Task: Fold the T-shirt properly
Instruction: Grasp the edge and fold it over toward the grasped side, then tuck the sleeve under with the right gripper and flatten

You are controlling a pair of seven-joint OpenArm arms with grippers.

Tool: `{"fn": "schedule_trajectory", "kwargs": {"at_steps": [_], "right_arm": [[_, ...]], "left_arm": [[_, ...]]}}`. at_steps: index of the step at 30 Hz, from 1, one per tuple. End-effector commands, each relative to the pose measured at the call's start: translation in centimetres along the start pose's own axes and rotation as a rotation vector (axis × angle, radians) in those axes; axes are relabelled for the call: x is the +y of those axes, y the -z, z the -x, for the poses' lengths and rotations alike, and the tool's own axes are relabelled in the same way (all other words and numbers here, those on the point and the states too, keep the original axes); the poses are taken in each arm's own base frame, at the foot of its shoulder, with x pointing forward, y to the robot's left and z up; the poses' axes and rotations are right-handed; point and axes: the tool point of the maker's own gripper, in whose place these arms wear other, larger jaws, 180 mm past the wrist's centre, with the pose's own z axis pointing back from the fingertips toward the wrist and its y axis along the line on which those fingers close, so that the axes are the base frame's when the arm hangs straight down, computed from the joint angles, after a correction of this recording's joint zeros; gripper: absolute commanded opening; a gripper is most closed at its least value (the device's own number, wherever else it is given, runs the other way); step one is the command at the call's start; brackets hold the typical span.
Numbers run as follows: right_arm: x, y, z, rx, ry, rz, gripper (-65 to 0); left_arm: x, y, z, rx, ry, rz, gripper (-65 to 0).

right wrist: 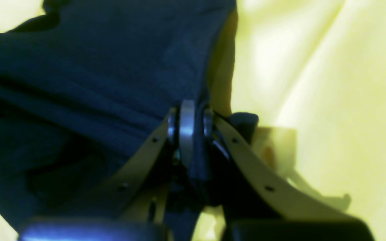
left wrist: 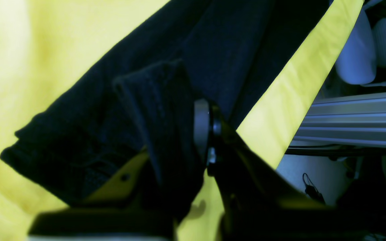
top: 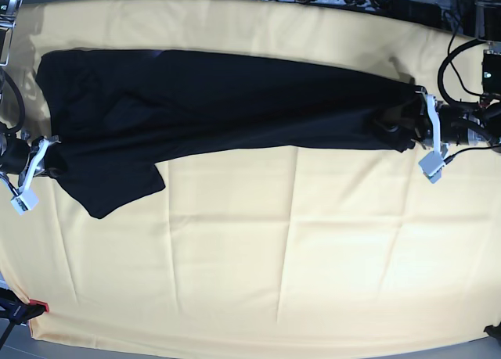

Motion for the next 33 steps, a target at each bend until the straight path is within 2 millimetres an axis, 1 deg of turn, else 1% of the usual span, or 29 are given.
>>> {"fn": "schedule_trajectory", "kwargs": {"at_steps": [1, 3, 5, 8, 11, 14, 17, 19, 20, 21, 22, 23, 24, 25, 27, 29, 31, 33], "right_arm": [[-1.3, -1.4, -1.6, -0.031, -0.03, 0.044, -65.0], [-1.3, -1.4, -1.6, -0.029, -0.031, 0.047, -65.0], [-1.3, -1.4, -1.6, -0.031, -0.03, 0.046, -65.0], [-1.4, -1.4, -1.5, -0.027, -0.032, 0.049, -65.0], [-1.4, -1.4, -1.5, -0.025, -0.033, 0.051, -65.0], [-1.4, -1.4, -1.5, -0.024, -0.033, 0.051, -65.0], [-1.4, -1.4, -1.5, -0.024, -0.033, 0.051, -65.0], [-1.4, -1.4, -1.5, -0.025, -0.033, 0.051, -64.4], [-1.4, -1.4, -1.5, -0.025, -0.033, 0.051, -55.7], [-1.5, -1.5, -1.5, -0.024, -0.035, 0.053, -44.1], [-1.6, -1.6, -1.6, -0.025, -0.036, 0.056, -32.8], [-1.8, -1.8, -1.8, -0.029, -0.039, 0.06, -25.4], [-2.0, -2.2, -2.1, -0.034, -0.042, 0.065, -24.1], [-2.2, -2.5, -2.6, -0.047, -0.043, 0.063, -24.2], [-2.5, -3.3, -3.7, -0.077, -0.047, 0.062, -24.2], [-2.3, -3.8, -5.1, -0.121, -0.043, 0.043, -24.2], [-1.5, -3.7, -6.0, -0.173, -0.028, 0.007, -24.2], [-1.0, -3.0, -6.6, -0.218, -0.022, -0.003, -24.2]], "left_arm": [[0.8, -1.2, -0.6, 0.021, 0.046, -0.049, -65.0], [2.2, -1.7, 0.4, 0.082, 0.06, -0.128, -65.0], [3.4, -2.0, -0.2, 0.052, 0.084, -0.195, -65.0], [4.2, -2.2, -1.3, -0.001, 0.109, -0.245, -65.0], [4.3, -2.2, -1.4, -0.005, 0.111, -0.25, -65.0], [4.2, -2.2, -0.1, 0.063, 0.097, -0.239, -65.0], [3.2, -2.1, 1.4, 0.141, 0.071, -0.185, -65.0], [2.4, -1.9, 1.1, 0.117, 0.062, -0.141, -65.0], [2.1, -1.8, 0.8, 0.101, 0.059, -0.125, -64.7], [2.0, -1.8, 0.6, 0.091, 0.057, -0.116, -55.9], [1.9, -1.8, 0.6, 0.086, 0.057, -0.111, -45.5], [1.9, -1.8, 0.6, 0.086, 0.057, -0.111, -35.3], [1.9, -1.8, 0.5, 0.086, 0.053, -0.112, -26.9], [1.9, -1.8, 0.5, 0.086, 0.052, -0.112, -22.7], [1.9, -1.8, 0.5, 0.086, 0.049, -0.113, -22.0], [1.9, -1.8, 0.6, 0.086, 0.049, -0.113, -22.0], [1.9, -1.8, 0.6, 0.086, 0.043, -0.114, -22.0], [1.9, -1.8, 0.7, 0.086, 0.023, -0.116, -22.0]]}}
